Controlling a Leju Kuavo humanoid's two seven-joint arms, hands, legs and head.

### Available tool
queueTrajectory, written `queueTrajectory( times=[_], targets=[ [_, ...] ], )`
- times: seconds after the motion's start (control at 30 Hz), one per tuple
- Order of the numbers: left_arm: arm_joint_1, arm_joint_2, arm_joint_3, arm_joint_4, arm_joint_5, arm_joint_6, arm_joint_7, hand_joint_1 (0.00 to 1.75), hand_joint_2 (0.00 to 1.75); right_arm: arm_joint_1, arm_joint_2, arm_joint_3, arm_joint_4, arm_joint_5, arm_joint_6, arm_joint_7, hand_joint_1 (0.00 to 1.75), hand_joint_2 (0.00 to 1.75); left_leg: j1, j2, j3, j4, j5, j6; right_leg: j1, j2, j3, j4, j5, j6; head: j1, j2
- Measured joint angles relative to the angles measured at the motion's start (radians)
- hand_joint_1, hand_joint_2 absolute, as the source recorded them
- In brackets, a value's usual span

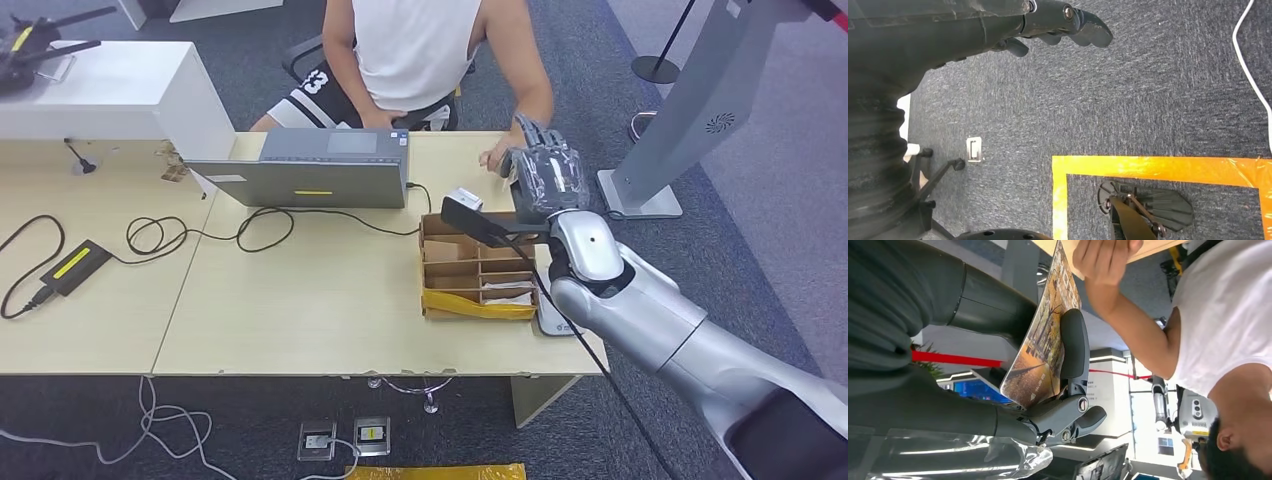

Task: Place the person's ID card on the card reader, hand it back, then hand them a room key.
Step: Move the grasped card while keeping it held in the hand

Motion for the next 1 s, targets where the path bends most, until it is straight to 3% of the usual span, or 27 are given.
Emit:
queueTrajectory(
  times=[0.13,0.33,0.47,0.67,1.0],
  targets=[
    [0.002,-0.001,0.000,0.000,0.018,0.010,-0.015,0.00,1.75,0.018,0.002,-0.005,-0.005,-0.048,-0.074,-0.020,1.75,1.75,0.000,0.000,0.000,0.000,0.000,0.000,0.000,0.000,0.000,0.000,0.000,0.000,0.000,0.000],
    [0.006,-0.002,0.000,0.000,0.027,0.014,-0.022,0.00,1.75,0.042,-0.003,-0.015,-0.025,-0.069,-0.108,-0.027,1.75,1.75,0.000,0.000,0.001,0.000,0.000,0.000,0.000,0.000,0.000,0.000,0.000,0.000,0.000,0.000],
    [0.026,-0.005,0.001,0.000,0.061,0.029,-0.046,0.00,1.75,0.218,-0.065,-0.119,-0.213,-0.108,-0.209,-0.053,1.75,1.75,0.000,0.001,0.001,0.000,0.000,0.000,0.000,0.001,0.000,-0.001,0.000,0.000,0.000,0.000],
    [0.027,-0.007,0.001,0.000,0.078,0.037,-0.054,0.00,1.75,0.282,-0.093,-0.187,-0.292,-0.106,-0.229,-0.068,1.75,1.75,0.000,0.002,0.002,0.000,0.000,0.000,0.000,0.001,0.000,-0.001,0.001,-0.001,0.000,0.000],
    [0.030,-0.013,0.002,0.000,0.113,0.055,-0.071,0.00,1.75,0.542,-0.172,-0.428,-0.423,-0.095,-0.207,-0.071,1.75,1.75,0.001,0.004,0.002,0.000,-0.002,-0.001,0.001,0.004,0.000,-0.001,0.001,-0.001,0.000,0.000]
  ],
)
